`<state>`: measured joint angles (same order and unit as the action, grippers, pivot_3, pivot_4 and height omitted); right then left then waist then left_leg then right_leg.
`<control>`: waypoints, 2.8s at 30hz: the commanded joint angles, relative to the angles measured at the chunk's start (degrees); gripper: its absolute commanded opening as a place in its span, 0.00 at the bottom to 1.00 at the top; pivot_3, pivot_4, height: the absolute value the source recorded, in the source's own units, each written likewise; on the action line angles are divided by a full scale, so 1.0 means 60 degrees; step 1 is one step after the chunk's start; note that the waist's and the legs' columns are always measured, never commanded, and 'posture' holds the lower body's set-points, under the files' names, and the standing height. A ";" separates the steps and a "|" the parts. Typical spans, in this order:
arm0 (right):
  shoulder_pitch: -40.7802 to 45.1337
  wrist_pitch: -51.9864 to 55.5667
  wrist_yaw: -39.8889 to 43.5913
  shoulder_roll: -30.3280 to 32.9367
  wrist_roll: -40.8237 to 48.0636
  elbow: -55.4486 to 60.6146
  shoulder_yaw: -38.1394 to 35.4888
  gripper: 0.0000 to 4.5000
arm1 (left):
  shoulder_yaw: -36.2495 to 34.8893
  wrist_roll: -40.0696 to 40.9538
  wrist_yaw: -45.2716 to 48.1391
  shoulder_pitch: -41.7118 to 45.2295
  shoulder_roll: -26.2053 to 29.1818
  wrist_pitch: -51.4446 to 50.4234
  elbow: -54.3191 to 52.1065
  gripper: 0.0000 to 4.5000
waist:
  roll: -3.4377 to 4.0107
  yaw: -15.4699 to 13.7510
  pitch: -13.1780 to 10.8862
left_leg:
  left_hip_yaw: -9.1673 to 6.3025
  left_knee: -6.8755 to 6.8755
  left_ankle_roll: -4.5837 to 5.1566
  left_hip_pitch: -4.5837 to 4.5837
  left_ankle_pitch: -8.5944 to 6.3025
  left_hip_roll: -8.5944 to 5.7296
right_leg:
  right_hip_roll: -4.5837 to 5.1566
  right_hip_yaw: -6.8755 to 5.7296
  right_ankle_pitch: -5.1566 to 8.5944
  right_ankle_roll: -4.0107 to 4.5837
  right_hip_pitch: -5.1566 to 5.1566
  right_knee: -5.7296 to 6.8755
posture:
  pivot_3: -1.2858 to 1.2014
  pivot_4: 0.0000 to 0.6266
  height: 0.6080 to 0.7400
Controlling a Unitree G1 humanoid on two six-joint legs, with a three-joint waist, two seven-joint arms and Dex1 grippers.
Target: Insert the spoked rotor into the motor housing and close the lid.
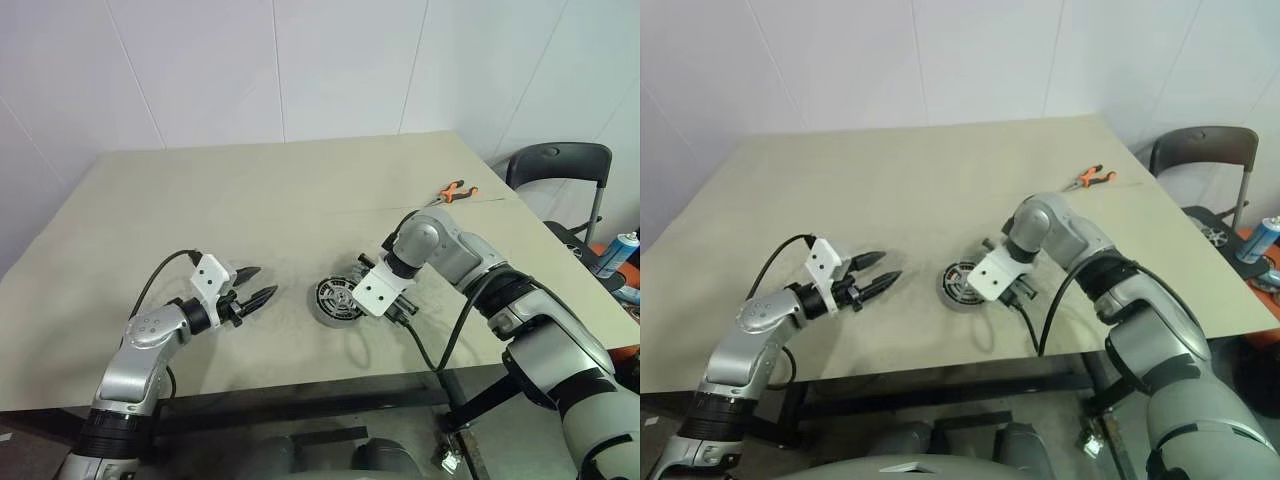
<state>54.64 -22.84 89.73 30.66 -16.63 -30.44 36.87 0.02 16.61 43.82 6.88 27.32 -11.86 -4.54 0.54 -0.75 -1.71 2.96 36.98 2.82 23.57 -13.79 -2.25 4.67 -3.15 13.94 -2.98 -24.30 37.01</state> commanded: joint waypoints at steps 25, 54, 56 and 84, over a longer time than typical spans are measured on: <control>0.1233 0.3285 -0.1067 -0.2185 0.0199 -0.2605 -0.0813 0.23 | 0.0008 -0.0072 -0.0277 -0.0314 -0.0050 0.0152 -0.0619 0.61 | -0.0023 0.0251 -0.0013 | -0.0015 0.0006 -0.0006 -0.0070 0.0002 0.0002 | 0.0011 -0.0023 -0.0094 0.0025 -0.0030 0.0010 | 0.52 0.00 1.00; -0.3698 1.6840 -0.5044 -0.0698 0.5367 0.5996 -0.7693 0.38 | -0.0298 0.0898 0.0429 0.0088 0.0193 -0.0711 -0.0462 0.61 | -0.0033 -0.0028 -0.0040 | 0.0000 -0.0076 -0.0016 0.0008 -0.0014 0.0000 | 0.0032 -0.0027 -0.0108 0.0008 -0.0068 -0.0149 | 0.52 0.00 1.00; -0.4155 1.7841 -0.5350 -0.0815 0.5806 0.6503 -0.8279 0.38 | -0.0265 0.0859 0.0529 0.0352 0.0249 -0.0732 -0.0226 0.61 | -0.0035 -0.0025 -0.0040 | 0.0005 -0.0101 -0.0016 0.0008 -0.0013 0.0000 | 0.0035 -0.0030 -0.0109 0.0006 -0.0074 -0.0162 | 0.52 0.00 1.00; -0.5994 1.8219 -0.9312 -0.2932 0.7426 0.6504 -1.0801 0.38 | -0.0070 0.0640 0.0412 0.0315 0.0124 -0.0594 -0.0272 0.61 | -0.0041 0.0025 -0.0047 | 0.0013 -0.0092 -0.0010 -0.0017 -0.0010 0.0001 | 0.0041 -0.0047 -0.0121 -0.0019 -0.0048 -0.0165 | 0.52 0.00 1.00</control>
<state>17.42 86.74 34.84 13.93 26.20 7.74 -27.22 -0.22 20.59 46.13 7.90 28.01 -16.67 -5.35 0.29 -0.59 -1.99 3.03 36.43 2.76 23.46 -13.85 -2.25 4.91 -3.43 13.21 -3.09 -24.58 36.03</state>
